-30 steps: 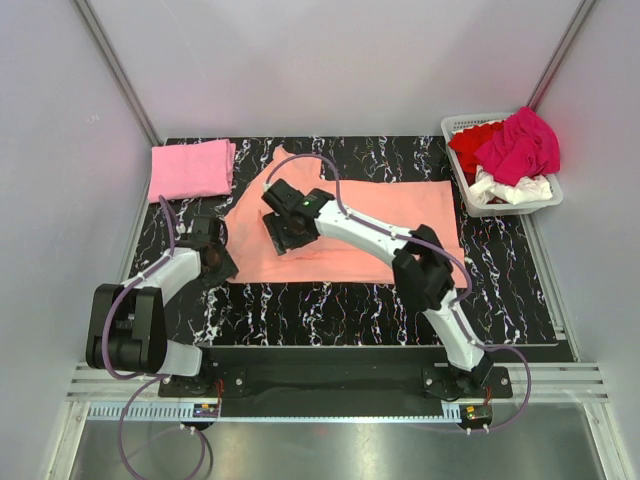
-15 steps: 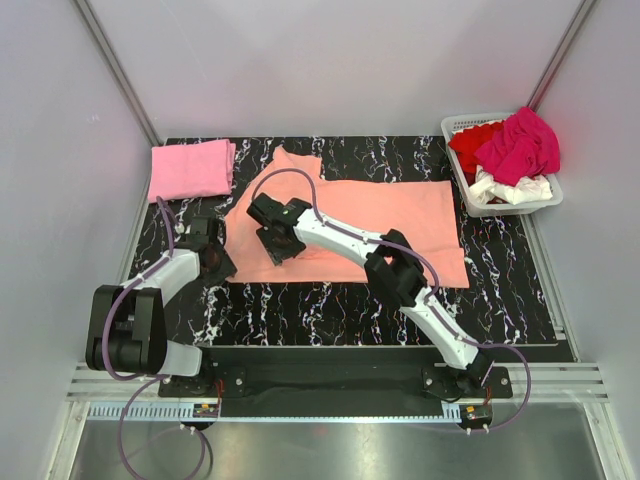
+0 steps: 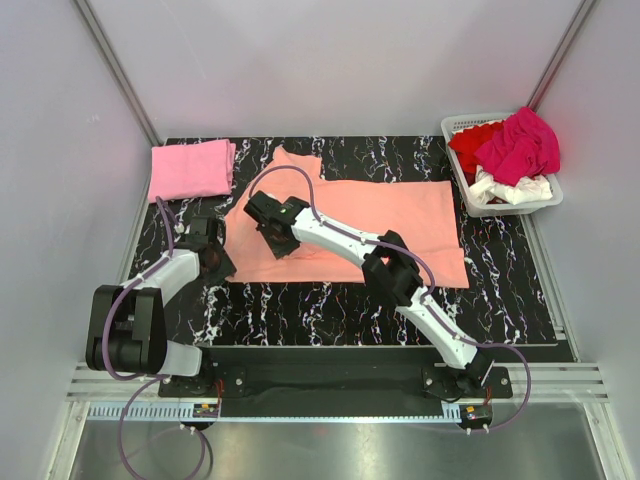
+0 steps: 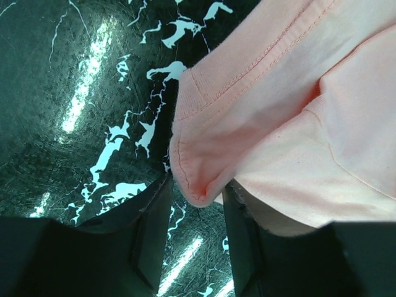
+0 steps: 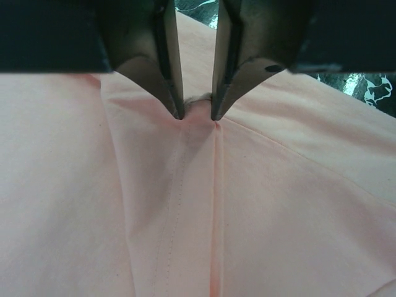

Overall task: Fold and stack the t-shirts
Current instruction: Fold the tshirt

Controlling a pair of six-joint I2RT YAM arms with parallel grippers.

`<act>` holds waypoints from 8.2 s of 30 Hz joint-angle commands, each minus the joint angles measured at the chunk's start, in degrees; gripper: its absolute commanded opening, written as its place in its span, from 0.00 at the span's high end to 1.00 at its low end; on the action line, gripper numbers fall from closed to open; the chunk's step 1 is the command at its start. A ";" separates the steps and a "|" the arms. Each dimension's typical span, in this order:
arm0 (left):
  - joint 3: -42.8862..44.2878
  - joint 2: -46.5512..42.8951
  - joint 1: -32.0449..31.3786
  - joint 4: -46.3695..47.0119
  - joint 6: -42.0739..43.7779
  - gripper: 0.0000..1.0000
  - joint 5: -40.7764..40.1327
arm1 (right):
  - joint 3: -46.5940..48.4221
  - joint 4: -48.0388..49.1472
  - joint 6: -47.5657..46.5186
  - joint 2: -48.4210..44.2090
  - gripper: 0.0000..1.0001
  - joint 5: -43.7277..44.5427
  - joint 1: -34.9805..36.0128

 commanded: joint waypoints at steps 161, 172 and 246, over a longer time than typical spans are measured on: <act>10.78 4.57 -10.80 -2.36 0.35 0.55 2.37 | -78.25 17.05 16.85 -58.56 0.67 -11.47 -54.19; 4.20 6.88 -5.79 -5.17 0.70 0.56 -4.04 | -78.51 21.89 19.66 -47.48 0.64 -14.64 -55.95; 92.60 68.48 -0.08 12.58 4.48 0.34 23.65 | -105.85 64.52 24.59 -77.80 0.00 -29.05 -19.47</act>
